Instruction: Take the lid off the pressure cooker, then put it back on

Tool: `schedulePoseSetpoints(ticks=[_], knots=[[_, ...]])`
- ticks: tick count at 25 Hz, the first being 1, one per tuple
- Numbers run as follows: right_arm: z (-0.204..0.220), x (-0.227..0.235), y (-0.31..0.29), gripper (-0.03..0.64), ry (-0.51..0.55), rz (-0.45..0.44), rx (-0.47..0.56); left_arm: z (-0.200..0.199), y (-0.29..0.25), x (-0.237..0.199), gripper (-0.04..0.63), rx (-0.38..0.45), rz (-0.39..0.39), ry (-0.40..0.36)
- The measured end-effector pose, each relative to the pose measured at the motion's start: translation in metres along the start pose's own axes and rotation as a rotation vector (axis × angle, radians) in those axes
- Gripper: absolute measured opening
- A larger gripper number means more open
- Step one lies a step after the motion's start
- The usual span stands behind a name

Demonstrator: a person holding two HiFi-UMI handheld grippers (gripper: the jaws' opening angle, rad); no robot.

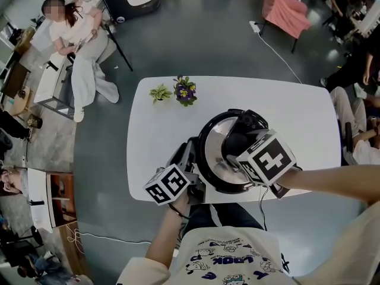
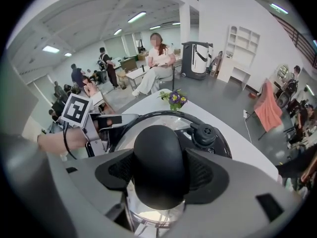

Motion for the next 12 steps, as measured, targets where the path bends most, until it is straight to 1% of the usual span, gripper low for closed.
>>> schedulePoseSetpoints(ticks=[7, 12], knots=[[0.0017, 0.0004, -0.0022, 0.313, 0.027, -0.018, -0.001, 0.0017, -0.0016, -0.0011, 0.126, -0.001, 0.004, -0.005], [-0.0016, -0.0014, -0.0007, 0.311, 0.061, -0.035, -0.029, -0.0008, 0.0000, 0.0003, 0.127, -0.003, 0.003, -0.018]])
Point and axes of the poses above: the fingertips, and each gripper's own axes: y backward along the fingers, x to its right, z out of its underside, the point moved 4 cm from there along y, backward along the fingers, and after that the axes turned 9 degrees about x, right-handed, at the moved point
